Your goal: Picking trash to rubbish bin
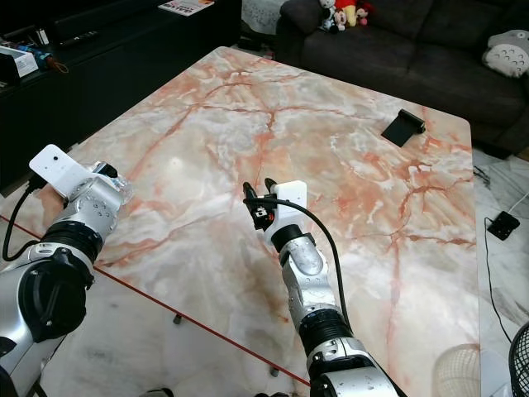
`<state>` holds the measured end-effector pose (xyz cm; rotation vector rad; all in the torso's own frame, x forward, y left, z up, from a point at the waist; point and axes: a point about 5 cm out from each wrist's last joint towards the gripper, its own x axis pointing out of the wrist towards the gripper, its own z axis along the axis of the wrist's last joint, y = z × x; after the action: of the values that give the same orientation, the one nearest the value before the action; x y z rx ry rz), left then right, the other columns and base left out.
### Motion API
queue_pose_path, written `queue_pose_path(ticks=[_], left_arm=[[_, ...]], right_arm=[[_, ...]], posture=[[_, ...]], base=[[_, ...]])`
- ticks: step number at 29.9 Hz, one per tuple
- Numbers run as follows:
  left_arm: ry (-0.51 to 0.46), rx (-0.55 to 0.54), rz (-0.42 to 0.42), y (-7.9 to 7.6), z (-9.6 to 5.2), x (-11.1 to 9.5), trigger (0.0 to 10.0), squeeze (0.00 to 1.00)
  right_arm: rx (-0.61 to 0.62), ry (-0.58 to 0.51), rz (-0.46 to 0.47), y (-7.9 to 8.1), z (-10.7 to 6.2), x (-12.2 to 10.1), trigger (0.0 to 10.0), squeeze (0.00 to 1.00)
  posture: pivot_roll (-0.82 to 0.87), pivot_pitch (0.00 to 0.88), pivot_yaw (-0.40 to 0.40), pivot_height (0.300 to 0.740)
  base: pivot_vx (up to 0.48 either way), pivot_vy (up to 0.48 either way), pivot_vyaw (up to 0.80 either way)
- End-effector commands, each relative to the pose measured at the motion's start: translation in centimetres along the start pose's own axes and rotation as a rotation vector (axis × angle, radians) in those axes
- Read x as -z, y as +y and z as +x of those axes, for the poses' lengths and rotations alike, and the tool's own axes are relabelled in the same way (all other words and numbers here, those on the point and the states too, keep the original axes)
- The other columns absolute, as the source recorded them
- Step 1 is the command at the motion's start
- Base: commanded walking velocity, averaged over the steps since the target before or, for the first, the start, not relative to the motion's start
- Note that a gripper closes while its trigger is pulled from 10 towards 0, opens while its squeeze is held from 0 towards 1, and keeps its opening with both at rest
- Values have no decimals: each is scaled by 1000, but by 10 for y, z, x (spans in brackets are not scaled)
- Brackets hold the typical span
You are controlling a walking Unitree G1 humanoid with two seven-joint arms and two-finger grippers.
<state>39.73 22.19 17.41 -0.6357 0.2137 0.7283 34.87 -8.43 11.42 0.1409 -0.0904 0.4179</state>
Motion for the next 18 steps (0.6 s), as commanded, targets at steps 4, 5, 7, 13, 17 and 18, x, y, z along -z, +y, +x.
queue_pose_path(ticks=[4,5,7,13,17,18], left_arm=[[149,-26,45,7,-3,34,10000,0],[166,-15,43,4,-4,36,10000,0],[185,-2,35,1,-6,39,10000,0],[128,87,77,-22,-16,29,10000,0],[58,97,98,-25,-16,18,10000,0],[54,99,112,-23,-15,19,9647,0]], right_arm=[[1,-8,-4,-1,-1,-2,10000,0],[2,-8,-5,-2,-2,-2,10000,0],[3,-9,-7,-2,-2,-2,10000,0],[9,-9,-5,-4,-3,-2,10000,0],[5,-4,-4,-1,-2,-1,10000,0],[4,-7,-4,-1,-1,-2,10000,0]], posture=[[75,125,-106,740],[75,125,-106,740],[71,131,-103,740],[85,144,-106,740],[86,140,-106,740],[84,139,-105,740]], base=[[0,0,0],[0,0,0],[0,0,0],[0,0,0],[0,0,0],[0,0,0]])
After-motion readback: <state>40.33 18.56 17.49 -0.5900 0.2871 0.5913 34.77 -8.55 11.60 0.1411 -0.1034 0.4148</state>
